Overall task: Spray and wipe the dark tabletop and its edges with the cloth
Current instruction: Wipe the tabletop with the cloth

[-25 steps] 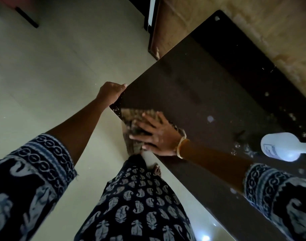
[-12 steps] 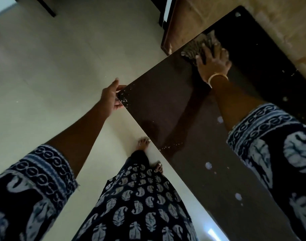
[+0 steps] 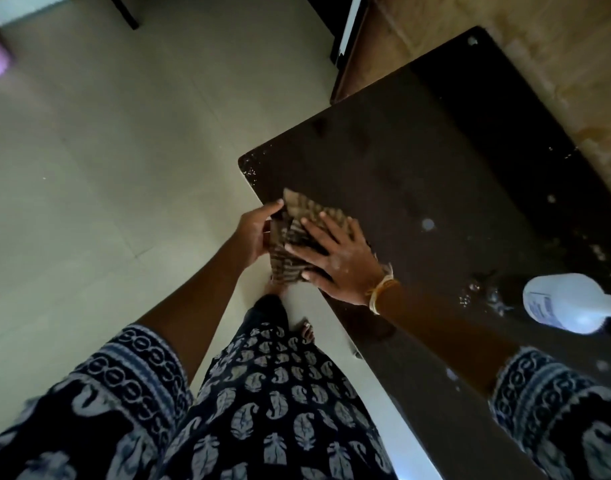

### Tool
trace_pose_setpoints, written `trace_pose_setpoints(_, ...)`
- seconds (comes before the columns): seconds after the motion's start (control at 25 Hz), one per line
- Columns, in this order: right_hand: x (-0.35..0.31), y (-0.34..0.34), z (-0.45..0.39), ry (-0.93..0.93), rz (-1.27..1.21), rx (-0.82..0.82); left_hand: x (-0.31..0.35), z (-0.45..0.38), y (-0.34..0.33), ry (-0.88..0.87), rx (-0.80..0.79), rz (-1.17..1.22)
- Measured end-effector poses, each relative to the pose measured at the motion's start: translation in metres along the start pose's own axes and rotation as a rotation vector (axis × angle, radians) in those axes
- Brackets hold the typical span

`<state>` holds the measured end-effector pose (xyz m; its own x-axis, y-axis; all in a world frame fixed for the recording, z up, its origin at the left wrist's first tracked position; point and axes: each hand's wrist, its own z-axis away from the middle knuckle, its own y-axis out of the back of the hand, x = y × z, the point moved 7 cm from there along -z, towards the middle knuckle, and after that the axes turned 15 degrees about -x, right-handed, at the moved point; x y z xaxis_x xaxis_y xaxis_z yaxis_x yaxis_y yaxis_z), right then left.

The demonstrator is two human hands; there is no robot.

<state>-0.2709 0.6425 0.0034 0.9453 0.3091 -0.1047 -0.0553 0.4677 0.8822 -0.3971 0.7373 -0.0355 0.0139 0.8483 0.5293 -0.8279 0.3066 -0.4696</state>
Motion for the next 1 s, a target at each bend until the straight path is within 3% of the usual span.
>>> trace_pose_setpoints(0.08, 0.011, -0.003, 0.014, 0.162, 0.073, -0.007, -0.020, 0.004, -0.009, 0.037, -0.023, -0.023)
trace_pose_setpoints(0.16, 0.055, -0.001, 0.020, 0.094, 0.097, 0.021, -0.037, 0.005, -0.016, 0.077, -0.038, -0.035)
trace_pose_setpoints(0.28, 0.163, -0.002, 0.049, -0.446, -0.103, 0.120, -0.048, 0.004, -0.017, 0.070, -0.022, 0.009)
trace_pose_setpoints(0.4, 0.229, -0.016, 0.094, -0.952, -0.384, 0.102, -0.049, 0.007, -0.016, 0.052, -0.039, 0.025)
trace_pose_setpoints(0.52, 0.210, -0.012, 0.090, -1.133, -0.513, 0.102, -0.051, 0.007, -0.011, 0.052, -0.042, 0.032)
trace_pose_setpoints(0.64, 0.133, -0.007, 0.061, -0.951, -0.408, 0.155, -0.051, 0.007, -0.009, 0.054, -0.075, 0.046)
trace_pose_setpoints(0.8, -0.001, -0.029, 0.058, -0.431, -0.171, 0.056, -0.048, 0.008, -0.006, 0.065, -0.120, -0.034)
trace_pose_setpoints(0.92, 0.018, -0.028, 0.064, -0.243, -0.124, 0.068, -0.043, 0.009, -0.002, 0.078, -0.140, -0.098)
trace_pose_setpoints(1.0, 0.075, -0.029, 0.077, -0.399, -0.147, 0.133, -0.041, 0.012, 0.002, 0.086, -0.138, -0.113)
